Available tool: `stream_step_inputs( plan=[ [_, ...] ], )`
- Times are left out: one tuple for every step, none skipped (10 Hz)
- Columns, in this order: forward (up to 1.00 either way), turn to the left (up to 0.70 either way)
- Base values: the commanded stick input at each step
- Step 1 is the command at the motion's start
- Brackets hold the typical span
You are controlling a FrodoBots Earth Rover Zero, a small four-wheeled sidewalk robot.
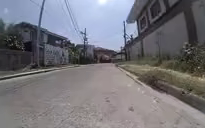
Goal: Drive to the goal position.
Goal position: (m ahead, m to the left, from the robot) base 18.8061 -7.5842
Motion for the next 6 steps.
stream_step_inputs(
  plan=[
    [1.00, 0.05],
    [1.00, 0.05],
    [1.00, 0.05],
    [1.00, 0.05],
    [1.00, 0.05],
    [1.00, 0.06]
  ],
)
